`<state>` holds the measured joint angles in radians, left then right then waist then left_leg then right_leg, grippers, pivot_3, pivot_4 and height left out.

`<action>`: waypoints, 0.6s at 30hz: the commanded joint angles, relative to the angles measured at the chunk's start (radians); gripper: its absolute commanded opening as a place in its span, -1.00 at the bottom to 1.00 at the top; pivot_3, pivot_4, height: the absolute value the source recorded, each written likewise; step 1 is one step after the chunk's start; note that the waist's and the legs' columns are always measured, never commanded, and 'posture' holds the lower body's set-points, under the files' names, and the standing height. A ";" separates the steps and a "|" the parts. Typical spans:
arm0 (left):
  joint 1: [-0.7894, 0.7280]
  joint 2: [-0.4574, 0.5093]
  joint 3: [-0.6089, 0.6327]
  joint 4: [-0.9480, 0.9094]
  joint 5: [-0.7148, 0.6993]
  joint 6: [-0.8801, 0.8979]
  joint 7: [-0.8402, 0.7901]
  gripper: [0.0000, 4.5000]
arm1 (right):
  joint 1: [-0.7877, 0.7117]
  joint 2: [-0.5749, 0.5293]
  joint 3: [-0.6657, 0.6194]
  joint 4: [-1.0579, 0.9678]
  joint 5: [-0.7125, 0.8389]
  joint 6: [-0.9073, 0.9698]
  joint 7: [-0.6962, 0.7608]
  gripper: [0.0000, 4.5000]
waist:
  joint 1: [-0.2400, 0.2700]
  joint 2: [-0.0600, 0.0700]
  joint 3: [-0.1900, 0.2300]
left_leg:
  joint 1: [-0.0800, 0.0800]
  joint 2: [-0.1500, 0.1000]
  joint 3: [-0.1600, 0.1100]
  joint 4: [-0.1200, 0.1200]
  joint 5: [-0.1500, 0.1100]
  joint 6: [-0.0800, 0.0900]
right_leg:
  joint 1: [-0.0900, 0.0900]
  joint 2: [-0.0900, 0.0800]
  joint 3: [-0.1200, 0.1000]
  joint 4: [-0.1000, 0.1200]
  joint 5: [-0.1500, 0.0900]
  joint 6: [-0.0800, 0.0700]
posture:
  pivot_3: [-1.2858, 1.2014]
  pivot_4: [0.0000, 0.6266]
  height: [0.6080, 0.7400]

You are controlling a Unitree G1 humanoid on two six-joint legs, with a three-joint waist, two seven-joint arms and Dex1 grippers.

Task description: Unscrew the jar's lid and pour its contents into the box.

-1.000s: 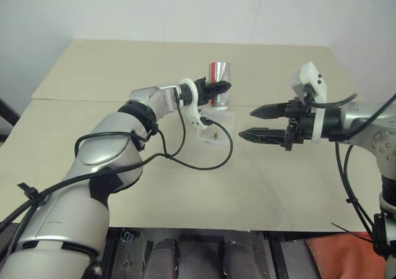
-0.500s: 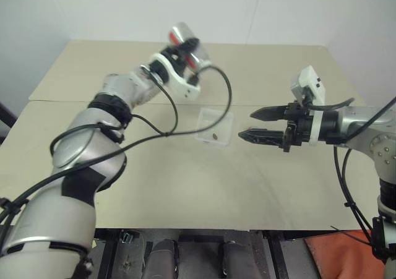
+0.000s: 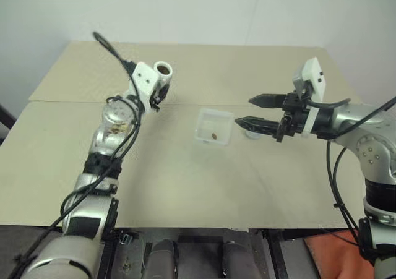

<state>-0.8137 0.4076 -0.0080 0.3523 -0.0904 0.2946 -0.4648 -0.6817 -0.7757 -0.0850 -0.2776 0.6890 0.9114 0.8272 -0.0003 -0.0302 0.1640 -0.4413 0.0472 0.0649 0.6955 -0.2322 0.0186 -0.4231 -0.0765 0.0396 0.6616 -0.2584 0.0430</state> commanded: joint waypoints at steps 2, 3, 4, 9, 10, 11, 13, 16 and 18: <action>0.104 -0.049 0.086 -0.256 -0.159 0.222 0.003 -0.13 | -0.002 -0.007 -0.019 -0.017 -0.010 -0.035 0.002 0.98 | -0.002 0.000 0.000 | 0.000 0.000 -0.002 0.001 0.000 0.000 | 0.000 0.000 0.000 0.001 0.000 0.000 | 0.03 -0.52 1.00; 0.124 -0.060 0.092 -0.272 -0.163 0.236 0.018 -0.13 | 0.000 -0.006 -0.020 -0.020 -0.010 -0.034 0.002 0.98 | -0.002 0.000 0.000 | 0.001 0.000 -0.003 0.001 0.000 0.000 | 0.001 0.000 0.000 0.001 0.000 0.000 | 0.03 -0.52 1.00; 0.145 -0.074 0.091 -0.277 -0.156 0.227 0.034 -0.13 | 0.004 -0.003 -0.021 -0.026 -0.009 -0.034 -0.002 0.98 | -0.002 0.000 0.000 | 0.002 0.000 -0.003 0.000 0.000 0.000 | 0.001 0.000 0.000 0.001 0.000 0.000 | 0.03 -0.52 1.00; 0.184 -0.141 0.072 -0.219 -0.089 0.077 0.125 -0.13 | 0.020 0.016 -0.038 -0.040 -0.008 -0.026 -0.039 0.98 | 0.005 0.000 0.000 | 0.003 -0.002 -0.003 0.001 0.000 0.000 | 0.002 -0.001 0.001 0.000 0.000 0.000 | 0.03 -0.52 1.00; 0.179 -0.155 0.073 -0.190 -0.081 0.057 0.139 -0.13 | 0.022 0.018 -0.038 -0.041 -0.008 -0.026 -0.043 0.98 | 0.007 0.000 0.000 | 0.003 -0.002 -0.003 0.002 0.000 -0.001 | 0.002 -0.001 0.001 0.000 0.000 0.000 | 0.03 -0.52 1.00; 0.176 -0.163 0.070 -0.163 -0.073 0.030 0.140 -0.13 | 0.023 0.019 -0.037 -0.043 -0.010 -0.027 -0.047 0.98 | 0.009 0.000 0.000 | 0.003 -0.002 -0.003 0.002 0.001 -0.001 | 0.002 -0.001 0.001 0.000 0.000 0.000 | 0.03 -0.52 1.00; 0.171 -0.173 0.059 -0.110 -0.058 -0.011 0.137 -0.13 | 0.025 0.020 -0.036 -0.047 -0.011 -0.026 -0.054 0.98 | 0.010 0.000 0.000 | 0.004 -0.002 -0.002 0.002 0.001 0.000 | 0.003 -0.001 0.001 0.000 0.000 0.000 | 0.03 -0.52 1.00; 0.163 -0.188 0.053 -0.043 -0.049 -0.047 0.133 -0.13 | 0.032 0.020 -0.038 -0.057 -0.009 -0.025 -0.060 0.98 | 0.011 0.000 0.000 | 0.004 -0.002 -0.002 0.001 0.001 0.000 | 0.002 -0.001 0.001 0.000 0.000 0.000 | 0.03 -0.52 1.00; 0.147 -0.201 0.060 0.015 -0.048 -0.060 0.144 -0.13 | 0.037 0.020 -0.040 -0.065 -0.005 -0.021 -0.064 0.98 | 0.011 0.000 0.000 | 0.004 -0.002 -0.001 0.001 0.001 0.000 | 0.002 -0.001 0.001 -0.001 0.000 0.000 | 0.03 -0.52 1.00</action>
<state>-0.6304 0.2136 0.0469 0.3479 -0.1409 0.2689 -0.3289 -0.6439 -0.7514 -0.0871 -0.3050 0.6723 0.9039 0.7699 0.0106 -0.0302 0.1639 -0.4372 0.0452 0.0636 0.6967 -0.2315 0.0182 -0.4210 -0.0771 0.0410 0.6609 -0.2582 0.0427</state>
